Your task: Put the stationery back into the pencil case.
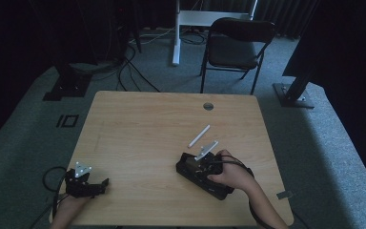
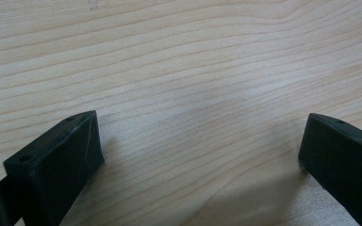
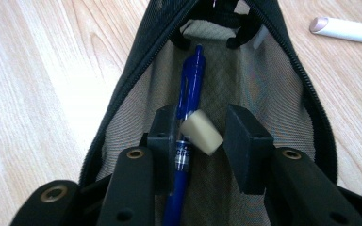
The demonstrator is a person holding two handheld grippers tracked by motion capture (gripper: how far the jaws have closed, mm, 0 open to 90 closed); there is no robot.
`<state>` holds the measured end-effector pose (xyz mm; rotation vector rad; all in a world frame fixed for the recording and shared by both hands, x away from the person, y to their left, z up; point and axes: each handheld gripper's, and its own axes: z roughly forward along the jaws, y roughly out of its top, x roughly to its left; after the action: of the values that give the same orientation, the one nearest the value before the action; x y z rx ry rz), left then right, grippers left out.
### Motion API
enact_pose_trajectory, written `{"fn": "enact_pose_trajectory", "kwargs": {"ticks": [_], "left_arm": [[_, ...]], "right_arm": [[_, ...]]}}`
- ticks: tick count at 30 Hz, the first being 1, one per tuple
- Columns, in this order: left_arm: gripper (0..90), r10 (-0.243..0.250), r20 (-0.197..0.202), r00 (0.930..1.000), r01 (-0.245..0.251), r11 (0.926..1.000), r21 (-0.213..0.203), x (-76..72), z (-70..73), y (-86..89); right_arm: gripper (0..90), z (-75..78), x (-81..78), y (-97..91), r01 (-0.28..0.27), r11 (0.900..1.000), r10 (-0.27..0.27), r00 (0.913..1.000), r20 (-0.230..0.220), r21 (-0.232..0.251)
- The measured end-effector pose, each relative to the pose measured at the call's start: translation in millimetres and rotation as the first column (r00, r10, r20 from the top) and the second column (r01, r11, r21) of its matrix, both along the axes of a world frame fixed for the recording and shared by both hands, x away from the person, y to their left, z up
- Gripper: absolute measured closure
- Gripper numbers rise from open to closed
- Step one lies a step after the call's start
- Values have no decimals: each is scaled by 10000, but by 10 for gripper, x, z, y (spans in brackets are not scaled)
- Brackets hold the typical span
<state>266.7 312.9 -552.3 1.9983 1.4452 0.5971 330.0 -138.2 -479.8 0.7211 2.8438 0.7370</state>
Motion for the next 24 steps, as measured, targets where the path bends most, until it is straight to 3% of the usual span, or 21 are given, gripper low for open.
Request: {"fn": "enact_pose_trajectory", "kwargs": {"ticks": [10, 24], "left_arm": [[2, 11, 7, 10000, -11, 10000, -10, 0, 0, -1], [2, 5, 15, 10000, -5, 10000, -2, 1, -1, 0]], "right_arm": [[646, 209, -39, -136, 32, 9948, -54, 9998, 217, 1013], [640, 397, 52, -295, 661, 9741, -904, 9904, 1049, 2163]]}}
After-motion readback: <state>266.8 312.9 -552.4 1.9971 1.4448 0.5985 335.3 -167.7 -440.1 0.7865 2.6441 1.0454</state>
